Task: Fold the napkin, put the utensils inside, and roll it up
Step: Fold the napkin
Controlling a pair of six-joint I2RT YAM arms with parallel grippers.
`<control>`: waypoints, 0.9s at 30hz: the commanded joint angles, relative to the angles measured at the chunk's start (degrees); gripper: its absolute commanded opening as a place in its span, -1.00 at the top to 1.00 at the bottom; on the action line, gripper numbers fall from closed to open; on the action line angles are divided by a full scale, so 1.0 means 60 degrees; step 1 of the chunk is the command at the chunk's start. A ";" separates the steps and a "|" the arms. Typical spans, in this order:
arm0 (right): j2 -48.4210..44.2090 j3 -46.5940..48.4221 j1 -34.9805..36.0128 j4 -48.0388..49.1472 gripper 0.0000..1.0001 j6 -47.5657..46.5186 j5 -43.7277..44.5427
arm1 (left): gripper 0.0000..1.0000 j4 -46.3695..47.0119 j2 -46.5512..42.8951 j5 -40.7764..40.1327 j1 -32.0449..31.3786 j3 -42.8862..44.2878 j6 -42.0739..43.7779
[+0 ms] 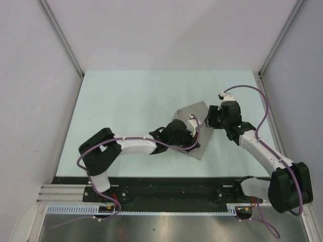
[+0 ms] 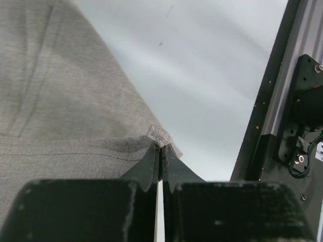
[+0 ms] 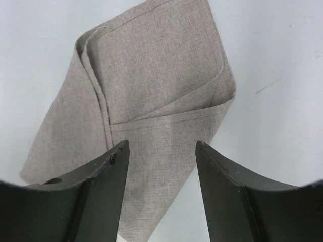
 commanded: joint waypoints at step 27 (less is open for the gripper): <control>-0.0281 -0.0157 -0.0345 -0.0191 -0.22 0.0078 -0.0582 | 0.35 0.0962 0.1621 0.1008 -0.0920 0.0677 -0.0402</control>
